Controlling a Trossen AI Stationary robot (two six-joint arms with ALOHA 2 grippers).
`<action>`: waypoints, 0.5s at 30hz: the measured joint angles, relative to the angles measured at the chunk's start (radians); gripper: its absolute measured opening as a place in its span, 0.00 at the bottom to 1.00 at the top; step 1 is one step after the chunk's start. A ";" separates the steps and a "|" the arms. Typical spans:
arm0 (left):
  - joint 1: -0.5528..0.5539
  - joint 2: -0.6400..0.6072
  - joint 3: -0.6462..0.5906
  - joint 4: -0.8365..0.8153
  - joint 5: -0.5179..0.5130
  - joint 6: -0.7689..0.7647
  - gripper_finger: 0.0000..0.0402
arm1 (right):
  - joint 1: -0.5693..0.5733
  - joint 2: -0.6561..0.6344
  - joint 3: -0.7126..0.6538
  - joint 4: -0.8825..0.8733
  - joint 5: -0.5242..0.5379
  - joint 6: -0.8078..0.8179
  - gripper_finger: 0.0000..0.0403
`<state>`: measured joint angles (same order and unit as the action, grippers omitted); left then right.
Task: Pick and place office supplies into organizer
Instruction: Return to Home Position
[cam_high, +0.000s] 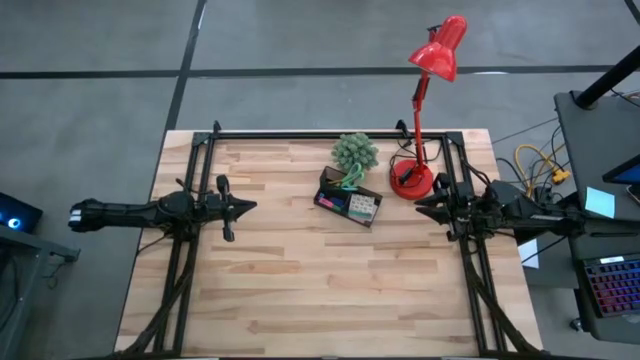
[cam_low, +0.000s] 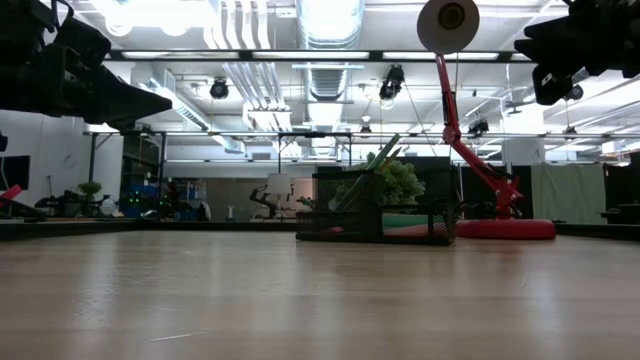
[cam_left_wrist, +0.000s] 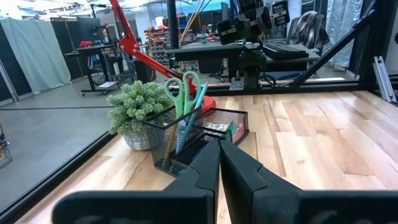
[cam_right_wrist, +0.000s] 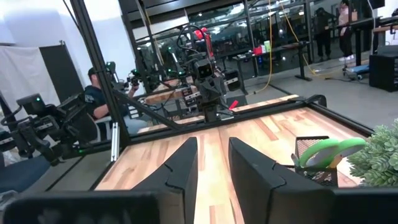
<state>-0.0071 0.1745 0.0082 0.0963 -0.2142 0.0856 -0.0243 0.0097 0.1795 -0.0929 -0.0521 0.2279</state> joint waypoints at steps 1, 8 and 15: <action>0.000 0.000 0.000 0.000 0.000 0.000 0.00 | 0.000 0.000 0.000 0.000 0.000 0.000 0.20; 0.000 0.000 0.000 0.000 0.000 0.000 0.00 | 0.000 0.000 0.000 0.000 0.000 0.000 0.17; 0.000 0.000 0.000 0.000 0.000 0.000 0.00 | 0.000 0.000 0.000 0.000 0.000 0.000 0.18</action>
<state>-0.0071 0.1745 0.0082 0.0963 -0.2140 0.0856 -0.0244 0.0097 0.1795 -0.0929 -0.0521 0.2279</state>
